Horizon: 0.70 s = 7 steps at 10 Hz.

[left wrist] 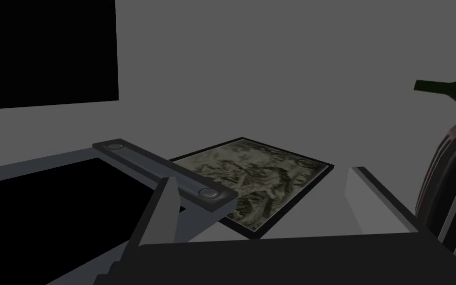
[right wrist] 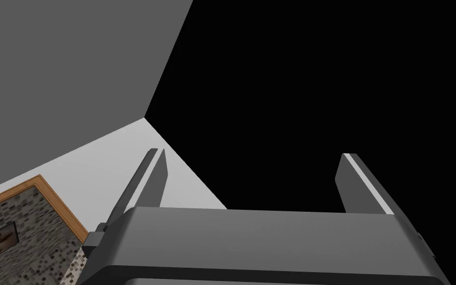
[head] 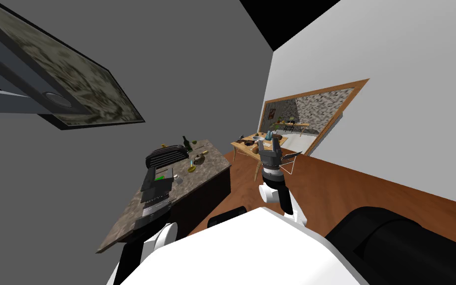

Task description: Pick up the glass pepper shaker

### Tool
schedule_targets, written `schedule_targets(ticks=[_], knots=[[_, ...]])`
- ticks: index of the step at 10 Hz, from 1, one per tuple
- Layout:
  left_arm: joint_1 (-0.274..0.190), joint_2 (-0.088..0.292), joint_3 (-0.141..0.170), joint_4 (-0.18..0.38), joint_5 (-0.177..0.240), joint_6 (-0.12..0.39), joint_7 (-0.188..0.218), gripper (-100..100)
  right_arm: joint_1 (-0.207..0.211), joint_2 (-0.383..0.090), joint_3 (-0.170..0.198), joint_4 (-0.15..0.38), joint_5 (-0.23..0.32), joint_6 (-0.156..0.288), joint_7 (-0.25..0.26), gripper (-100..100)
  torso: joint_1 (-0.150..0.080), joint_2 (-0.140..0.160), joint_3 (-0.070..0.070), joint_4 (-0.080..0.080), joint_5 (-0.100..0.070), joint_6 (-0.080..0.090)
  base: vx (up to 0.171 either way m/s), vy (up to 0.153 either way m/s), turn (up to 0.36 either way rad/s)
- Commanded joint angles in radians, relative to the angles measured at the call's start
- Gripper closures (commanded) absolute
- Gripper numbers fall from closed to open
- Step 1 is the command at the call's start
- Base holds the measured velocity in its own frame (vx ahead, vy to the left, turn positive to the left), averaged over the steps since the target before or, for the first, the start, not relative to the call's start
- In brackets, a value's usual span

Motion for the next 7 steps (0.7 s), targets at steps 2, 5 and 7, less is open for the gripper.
schedule_targets(ticks=[2, 5, 7], knots=[[-0.004, 0.039, 0.0, 0.025, 0.041, 0.016, 0.017, -100, 0.0, 0.0, 0.0, 0.0, 0.0, 0.0, 0.0, 0, -0.001, 0.0, 0.0, 0.0, 0.0, 0.0, 0.003, -0.027, 0.07], [-0.008, 0.065, 0.0, 0.063, 0.108, 0.04, 0.044, -100, 0.0, 0.0, 0.0, 0.0, 0.0, 0.0, 0.0, 0, -0.003, -0.001, -0.001, 0.0, -0.001, 0.0, 0.011, -0.043, 0.079], [-0.01, 0.076, -0.001, 0.092, 0.163, 0.06, 0.065, -100, 0.0, 0.0, 0.0, 0.0, 0.0, 0.0, 0.0, 0, -0.003, -0.001, -0.001, 0.0, -0.001, 0.0, 0.015, -0.051, 0.091]])
